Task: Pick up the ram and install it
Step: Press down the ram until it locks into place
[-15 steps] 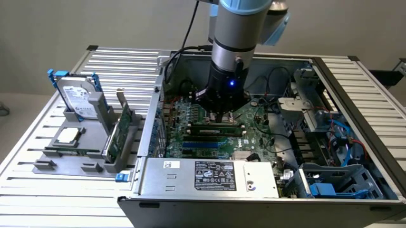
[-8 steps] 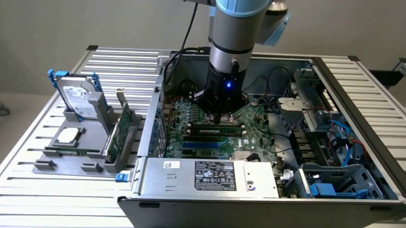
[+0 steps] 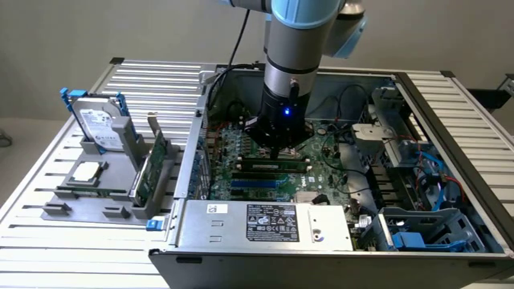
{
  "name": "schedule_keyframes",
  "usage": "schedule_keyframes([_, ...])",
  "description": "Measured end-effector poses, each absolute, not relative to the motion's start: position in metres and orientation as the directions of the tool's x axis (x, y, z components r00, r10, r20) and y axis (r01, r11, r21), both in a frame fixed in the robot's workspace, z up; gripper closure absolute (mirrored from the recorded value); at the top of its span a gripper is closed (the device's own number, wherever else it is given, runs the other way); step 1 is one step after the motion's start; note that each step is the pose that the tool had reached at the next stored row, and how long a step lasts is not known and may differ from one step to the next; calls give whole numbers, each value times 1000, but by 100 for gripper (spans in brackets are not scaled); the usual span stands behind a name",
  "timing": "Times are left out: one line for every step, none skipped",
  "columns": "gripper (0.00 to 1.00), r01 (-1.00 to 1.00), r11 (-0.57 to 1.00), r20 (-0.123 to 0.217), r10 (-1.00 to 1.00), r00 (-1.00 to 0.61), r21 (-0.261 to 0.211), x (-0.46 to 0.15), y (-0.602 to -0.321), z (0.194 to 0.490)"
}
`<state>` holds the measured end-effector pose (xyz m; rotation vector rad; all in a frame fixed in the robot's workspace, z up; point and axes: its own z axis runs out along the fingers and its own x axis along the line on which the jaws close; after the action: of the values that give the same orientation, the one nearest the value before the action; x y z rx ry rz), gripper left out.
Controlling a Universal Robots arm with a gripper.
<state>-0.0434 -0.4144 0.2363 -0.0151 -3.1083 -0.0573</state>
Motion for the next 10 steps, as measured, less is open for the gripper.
schedule_keyframes([89,12,999,33,11,-999,36,-43,-414,236])
schedule_keyframes([89,14,999,33,12,-999,36,-43,-414,236])
schedule_keyframes([89,15,999,33,14,-999,36,-43,-414,236])
schedule_keyframes([89,16,999,33,15,-999,36,-43,-414,236])
schedule_keyframes([89,18,999,33,16,-999,36,-43,-414,236])
schedule_keyframes([89,19,999,33,18,-999,36,-43,-414,236])
schedule_keyframes([89,20,999,33,19,-999,36,-43,-414,236])
schedule_keyframes([89,21,999,33,19,-999,36,-43,-414,235])
schedule_keyframes([89,22,999,33,20,-999,36,-44,-414,235])
schedule_keyframes([89,23,999,33,21,-999,36,-44,-414,235])
